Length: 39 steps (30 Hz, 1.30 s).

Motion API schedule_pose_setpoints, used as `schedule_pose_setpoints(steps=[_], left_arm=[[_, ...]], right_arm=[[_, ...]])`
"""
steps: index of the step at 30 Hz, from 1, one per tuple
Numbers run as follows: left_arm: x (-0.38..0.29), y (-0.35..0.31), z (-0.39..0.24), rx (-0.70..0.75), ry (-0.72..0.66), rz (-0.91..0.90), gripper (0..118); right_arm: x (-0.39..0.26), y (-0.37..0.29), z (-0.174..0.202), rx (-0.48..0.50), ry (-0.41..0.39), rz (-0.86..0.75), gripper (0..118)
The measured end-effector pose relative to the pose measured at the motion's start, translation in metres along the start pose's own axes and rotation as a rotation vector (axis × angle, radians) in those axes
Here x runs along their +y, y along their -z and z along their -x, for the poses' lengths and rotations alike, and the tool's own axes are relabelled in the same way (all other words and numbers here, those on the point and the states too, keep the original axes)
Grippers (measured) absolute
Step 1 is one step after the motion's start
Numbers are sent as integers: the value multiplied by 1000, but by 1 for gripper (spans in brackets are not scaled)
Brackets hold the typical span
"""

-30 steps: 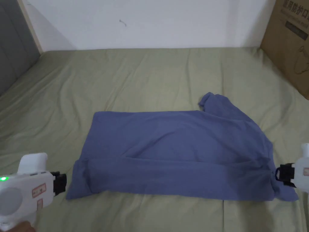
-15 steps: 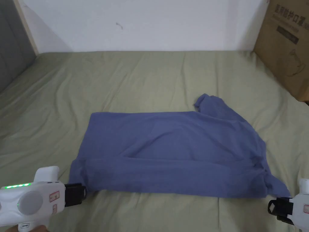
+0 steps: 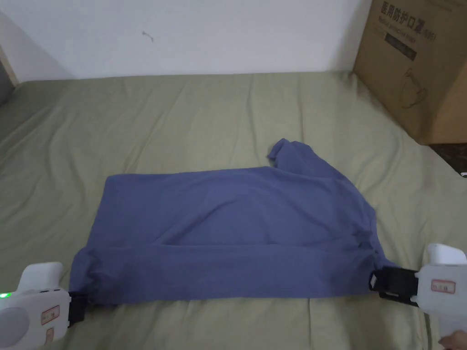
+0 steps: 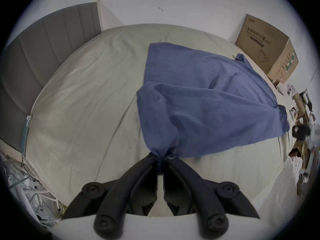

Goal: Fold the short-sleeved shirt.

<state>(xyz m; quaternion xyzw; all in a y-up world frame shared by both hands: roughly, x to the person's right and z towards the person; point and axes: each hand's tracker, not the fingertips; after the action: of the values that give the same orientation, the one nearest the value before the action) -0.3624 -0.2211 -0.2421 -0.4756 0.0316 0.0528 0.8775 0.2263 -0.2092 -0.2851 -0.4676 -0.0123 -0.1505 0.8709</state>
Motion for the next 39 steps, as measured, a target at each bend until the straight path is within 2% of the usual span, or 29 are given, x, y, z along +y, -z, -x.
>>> schedule_pose_setpoints(steps=[2, 4, 6, 8, 9, 11, 13, 15, 18, 22, 26, 31, 33, 34, 35, 36, 37, 38, 39], left_arm=[[2, -1, 0, 9, 11, -3, 4], [3, -2, -1, 7, 6, -3, 4], [4, -2, 1, 5, -4, 1, 4], [4, -2, 0, 3, -7, 2, 4], [4, -2, 0, 1, -5, 4, 4], [4, -4, -3, 7, 5, 4, 4], [5, -7, -3, 11, 14, 1, 4], [6, -13, -2, 15, 25, -6, 4], [6, -28, 2, 20, 48, -21, 4], [-3, -49, 6, 14, 59, -33, 4], [-29, -64, 9, 15, 71, -19, 4], [-75, -55, 9, 11, 81, 93, 4], [-85, -47, 9, 4, 84, 109, 4], [-87, -47, 9, 5, 80, 108, 7], [-86, -47, 7, 11, 64, 106, 19], [-84, -48, 8, 17, 51, 114, 42], [-83, -48, 7, 16, 45, 114, 86], [-80, -50, 7, 7, 36, 104, 105], [-76, -57, 5, -6, 29, 72, 109]], right_arm=[[19, 18, -4, 4, 12, -3, 88], [32, 37, -7, -35, 9, 7, 87], [37, 55, -9, -104, -17, 62, 78], [28, 69, -9, -73, -16, 122, 36], [19, 70, -5, -43, -15, 132, 25], [17, 59, 4, -79, -37, 75, 12], [21, 56, 5, -71, -31, 84, 9], [24, 44, 4, -67, -59, 72, 9], [27, 20, -2, -21, -39, 38, 9], [25, -20, -5, -11, -41, 12, 9], [0, -28, -22, -22, -68, 44, 9], [-55, -14, -46, -49, -37, 148, 9], [-67, -23, -41, -36, -23, 147, 9], [-68, -24, -39, -30, -16, 142, 11], [-65, -27, -36, -46, -20, 136, 23], [-62, -30, -33, -74, -38, 128, 41], [-56, -23, -36, -79, -64, 119, 67], [-51, -27, -33, -79, -88, 97, 73], [-44, -32, -29, -76, -94, 80, 73]])
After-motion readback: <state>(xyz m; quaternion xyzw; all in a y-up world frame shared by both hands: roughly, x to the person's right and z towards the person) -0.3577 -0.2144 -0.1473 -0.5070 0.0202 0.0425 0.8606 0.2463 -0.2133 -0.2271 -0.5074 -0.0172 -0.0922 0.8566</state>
